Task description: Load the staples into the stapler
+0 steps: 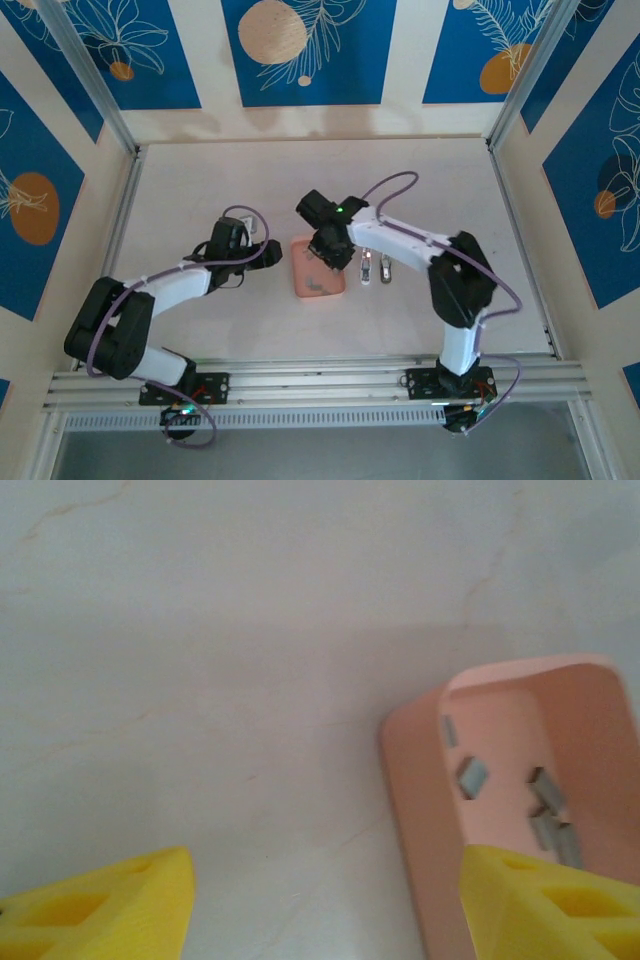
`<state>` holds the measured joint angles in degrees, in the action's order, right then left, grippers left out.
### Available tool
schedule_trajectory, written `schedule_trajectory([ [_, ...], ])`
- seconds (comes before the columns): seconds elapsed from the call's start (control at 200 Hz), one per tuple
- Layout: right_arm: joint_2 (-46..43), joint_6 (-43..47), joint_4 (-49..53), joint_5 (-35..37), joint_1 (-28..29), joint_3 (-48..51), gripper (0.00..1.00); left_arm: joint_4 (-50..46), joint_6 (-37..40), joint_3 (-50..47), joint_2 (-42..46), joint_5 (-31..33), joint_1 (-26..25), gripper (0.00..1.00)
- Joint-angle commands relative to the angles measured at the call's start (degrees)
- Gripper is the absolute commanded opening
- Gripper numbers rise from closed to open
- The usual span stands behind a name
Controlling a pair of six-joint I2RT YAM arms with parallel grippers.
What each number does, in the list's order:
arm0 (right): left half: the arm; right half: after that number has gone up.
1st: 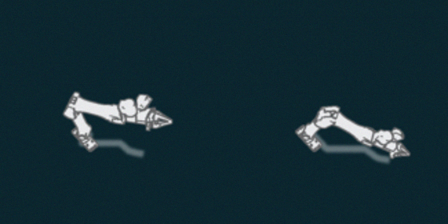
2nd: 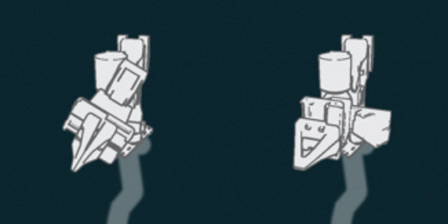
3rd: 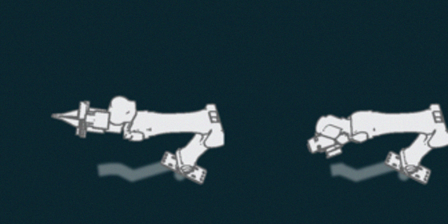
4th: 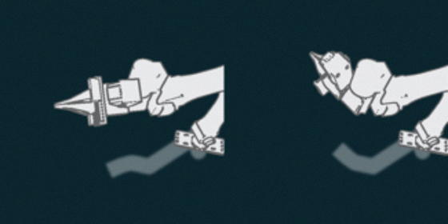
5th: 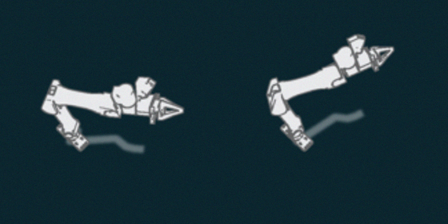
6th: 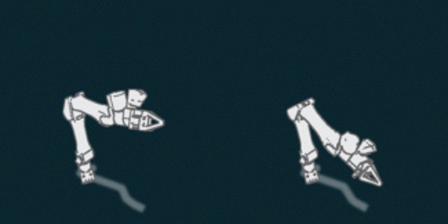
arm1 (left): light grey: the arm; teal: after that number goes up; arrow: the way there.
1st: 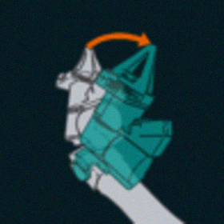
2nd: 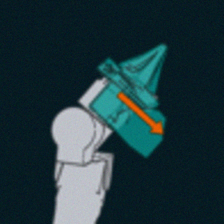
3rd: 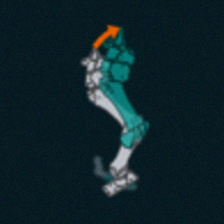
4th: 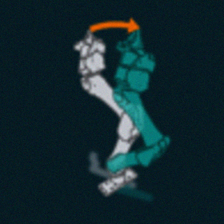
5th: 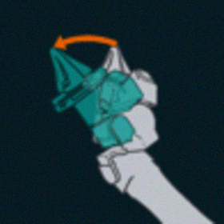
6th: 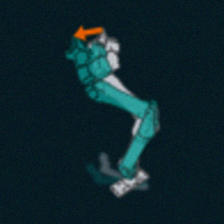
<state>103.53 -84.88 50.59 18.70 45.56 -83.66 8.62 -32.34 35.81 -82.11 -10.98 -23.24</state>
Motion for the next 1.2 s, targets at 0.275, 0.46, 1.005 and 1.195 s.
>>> schedule_trajectory([
  [0.275, -19.9, 20.3, -3.7, -2.9, 1.8, 23.8, 0.15, 10.9, 4.2, -3.4, 3.7, -8.7, -0.6, 0.71],
  [0.46, -24.1, 24.4, -6.1, -4.3, 2.7, 33.6, 0.16, 11.0, 4.8, -4.9, 5.0, -8.5, -0.7, 0.72],
  [1.005, -18.9, 28.5, -9.0, -7.3, 3.0, 38.8, 0.21, 12.9, 8.2, -6.7, 4.3, -5.7, -2.3, 0.73],
  [1.195, -17.4, 29.6, -7.6, -8.2, 3.0, 37.8, 0.27, 12.8, 8.4, -6.5, 4.1, -5.6, -2.5, 0.73],
])
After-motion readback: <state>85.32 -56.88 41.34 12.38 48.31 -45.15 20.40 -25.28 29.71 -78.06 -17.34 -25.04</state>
